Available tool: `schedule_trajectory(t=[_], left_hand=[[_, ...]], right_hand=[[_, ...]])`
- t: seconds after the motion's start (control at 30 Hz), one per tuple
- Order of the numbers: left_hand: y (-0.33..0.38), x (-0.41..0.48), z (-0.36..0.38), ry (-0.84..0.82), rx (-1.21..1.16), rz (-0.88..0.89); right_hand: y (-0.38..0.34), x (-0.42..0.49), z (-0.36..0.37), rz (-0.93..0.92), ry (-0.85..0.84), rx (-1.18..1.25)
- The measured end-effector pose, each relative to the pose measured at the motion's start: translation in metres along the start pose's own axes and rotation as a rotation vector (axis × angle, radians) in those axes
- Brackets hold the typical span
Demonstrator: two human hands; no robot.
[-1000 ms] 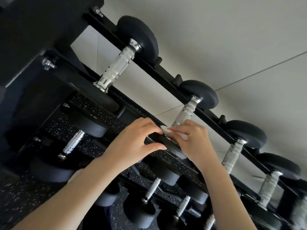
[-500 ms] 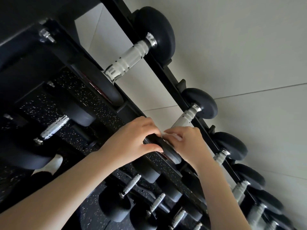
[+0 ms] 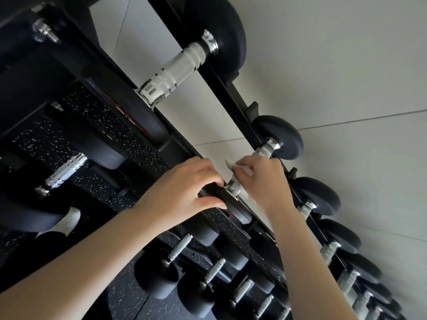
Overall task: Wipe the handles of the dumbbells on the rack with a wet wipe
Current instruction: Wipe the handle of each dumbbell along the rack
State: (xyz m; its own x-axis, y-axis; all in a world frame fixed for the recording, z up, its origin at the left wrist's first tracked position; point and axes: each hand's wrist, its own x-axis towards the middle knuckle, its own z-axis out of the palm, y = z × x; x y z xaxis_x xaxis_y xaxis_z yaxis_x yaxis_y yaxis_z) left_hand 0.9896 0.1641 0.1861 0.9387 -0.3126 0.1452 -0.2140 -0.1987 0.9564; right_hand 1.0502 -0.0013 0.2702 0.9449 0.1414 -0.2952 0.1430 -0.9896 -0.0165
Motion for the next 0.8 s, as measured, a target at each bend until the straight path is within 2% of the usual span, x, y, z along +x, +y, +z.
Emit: schedule_trajectory(t=[0.33, 0.53, 0.8], left_hand=[[0.0, -0.001, 0.0, 0.013, 0.017, 0.02], [0.0, -0.001, 0.001, 0.028, 0.047, 0.031], [0.003, -0.002, 0.0, 0.051, 0.113, 0.059]], right_hand=[[0.01, 0.023, -0.011, 0.096, 0.133, -0.009], [0.02, 0.032, -0.011, 0.103, 0.355, 0.022], [0.026, 0.022, 0.005, 0.0, 0.623, -0.012]])
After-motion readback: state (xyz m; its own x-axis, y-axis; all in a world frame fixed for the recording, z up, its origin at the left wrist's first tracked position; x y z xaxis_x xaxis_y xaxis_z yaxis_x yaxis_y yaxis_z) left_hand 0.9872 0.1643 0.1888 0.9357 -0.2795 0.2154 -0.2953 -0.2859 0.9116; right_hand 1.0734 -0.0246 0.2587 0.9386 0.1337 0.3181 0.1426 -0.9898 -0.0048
